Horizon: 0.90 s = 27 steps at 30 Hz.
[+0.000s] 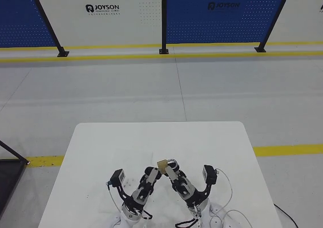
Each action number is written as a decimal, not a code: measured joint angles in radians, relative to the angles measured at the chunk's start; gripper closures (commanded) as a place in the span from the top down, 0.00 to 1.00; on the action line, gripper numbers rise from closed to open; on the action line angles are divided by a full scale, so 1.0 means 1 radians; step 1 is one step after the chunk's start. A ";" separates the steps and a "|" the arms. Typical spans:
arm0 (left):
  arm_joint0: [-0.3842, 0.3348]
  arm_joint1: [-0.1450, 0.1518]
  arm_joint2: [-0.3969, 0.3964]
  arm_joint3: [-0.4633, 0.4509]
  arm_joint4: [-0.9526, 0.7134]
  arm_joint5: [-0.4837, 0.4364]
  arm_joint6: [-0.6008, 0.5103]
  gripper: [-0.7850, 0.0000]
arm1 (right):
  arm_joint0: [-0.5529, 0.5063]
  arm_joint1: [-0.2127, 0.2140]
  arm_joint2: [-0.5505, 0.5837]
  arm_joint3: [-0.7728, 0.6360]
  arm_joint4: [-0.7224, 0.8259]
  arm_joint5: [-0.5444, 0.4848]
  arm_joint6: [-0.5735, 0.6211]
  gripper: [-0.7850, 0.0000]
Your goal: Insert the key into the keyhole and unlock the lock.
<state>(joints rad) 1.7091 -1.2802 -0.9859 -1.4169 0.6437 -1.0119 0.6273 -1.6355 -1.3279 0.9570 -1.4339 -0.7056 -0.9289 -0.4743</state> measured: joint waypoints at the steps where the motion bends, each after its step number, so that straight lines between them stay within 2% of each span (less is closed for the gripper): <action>1: 0.000 -0.001 -0.001 0.000 0.001 0.000 0.001 0.58 | 0.000 0.000 0.001 0.000 0.001 -0.001 -0.001 0.00; 4: 0.003 -0.003 -0.005 -0.001 0.004 0.000 0.003 0.50 | -0.002 0.000 0.006 -0.001 0.003 -0.006 -0.003 0.00; 7: 0.007 -0.004 -0.011 -0.004 0.007 0.000 0.006 0.47 | -0.005 0.001 0.013 -0.003 0.006 -0.010 -0.003 0.00; 13: 0.014 0.000 -0.023 -0.007 0.010 0.000 0.005 0.36 | -0.009 0.004 0.026 -0.005 0.018 -0.016 0.015 0.00; 20: 0.011 0.009 -0.020 -0.004 0.011 0.000 -0.014 0.34 | -0.013 0.010 0.040 -0.014 0.037 -0.020 0.070 0.00; 27: 0.002 0.016 -0.012 0.002 0.004 0.000 -0.021 0.18 | -0.018 0.014 0.047 -0.025 0.058 -0.014 0.116 0.00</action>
<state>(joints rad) 1.7115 -1.2646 -0.9979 -1.4151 0.6480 -1.0123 0.6060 -1.6538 -1.3138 1.0038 -1.4587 -0.6481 -0.9426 -0.3584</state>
